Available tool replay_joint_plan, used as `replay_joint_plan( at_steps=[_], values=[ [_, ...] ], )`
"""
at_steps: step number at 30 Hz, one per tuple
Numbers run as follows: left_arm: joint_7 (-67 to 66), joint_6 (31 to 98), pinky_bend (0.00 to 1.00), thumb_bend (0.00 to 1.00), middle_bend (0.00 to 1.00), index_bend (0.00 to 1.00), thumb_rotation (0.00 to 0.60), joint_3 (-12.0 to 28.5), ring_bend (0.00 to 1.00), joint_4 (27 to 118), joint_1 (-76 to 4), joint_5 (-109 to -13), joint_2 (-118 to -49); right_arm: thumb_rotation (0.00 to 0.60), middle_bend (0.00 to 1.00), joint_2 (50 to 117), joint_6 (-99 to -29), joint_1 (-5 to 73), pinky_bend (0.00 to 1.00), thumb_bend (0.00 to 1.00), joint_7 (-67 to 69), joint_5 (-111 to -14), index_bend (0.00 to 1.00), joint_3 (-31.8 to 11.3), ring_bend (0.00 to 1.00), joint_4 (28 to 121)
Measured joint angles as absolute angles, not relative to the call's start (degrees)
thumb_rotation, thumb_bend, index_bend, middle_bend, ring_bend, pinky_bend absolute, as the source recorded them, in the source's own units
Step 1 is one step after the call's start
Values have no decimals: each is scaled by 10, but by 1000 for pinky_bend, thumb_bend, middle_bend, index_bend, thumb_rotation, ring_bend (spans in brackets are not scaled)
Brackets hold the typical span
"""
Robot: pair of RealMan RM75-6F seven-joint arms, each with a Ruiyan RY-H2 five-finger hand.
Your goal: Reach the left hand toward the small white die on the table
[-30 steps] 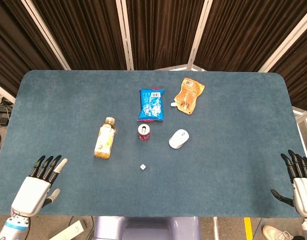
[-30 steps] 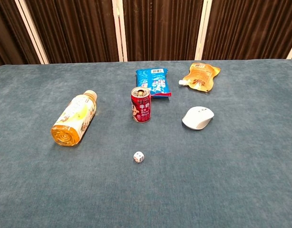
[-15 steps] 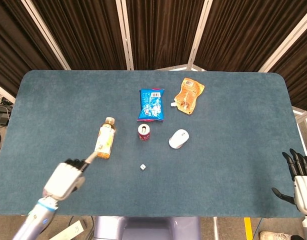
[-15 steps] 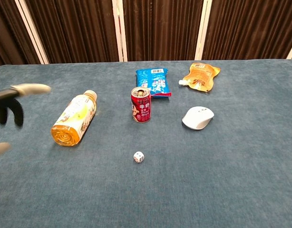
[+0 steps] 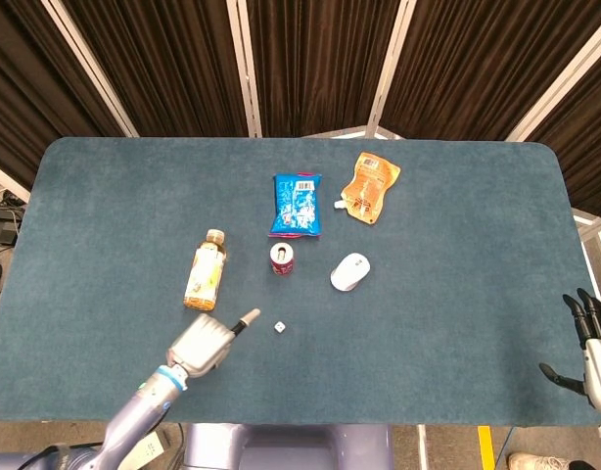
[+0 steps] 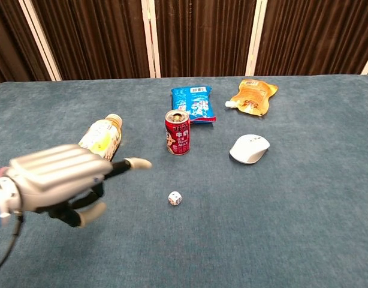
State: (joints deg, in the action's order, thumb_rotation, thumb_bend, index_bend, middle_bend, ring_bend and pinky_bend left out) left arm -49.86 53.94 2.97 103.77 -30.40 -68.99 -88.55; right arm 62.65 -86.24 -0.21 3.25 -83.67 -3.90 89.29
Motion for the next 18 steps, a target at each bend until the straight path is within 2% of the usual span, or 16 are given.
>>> replay_joint_plan(
  at_steps=[10,18],
  values=[
    [-563,531,906,594,865,0,600,37,872,1013,-365,-578,-957,600,0,627,-855,-2,0,5,50,-830,60,-39,0,880],
    [-573,547,906,592,866,0,600,26,871,1001,-387,-548,-979,600,0,625,-852,0,0,6,53,-831,60,-40,0,882]
  ],
)
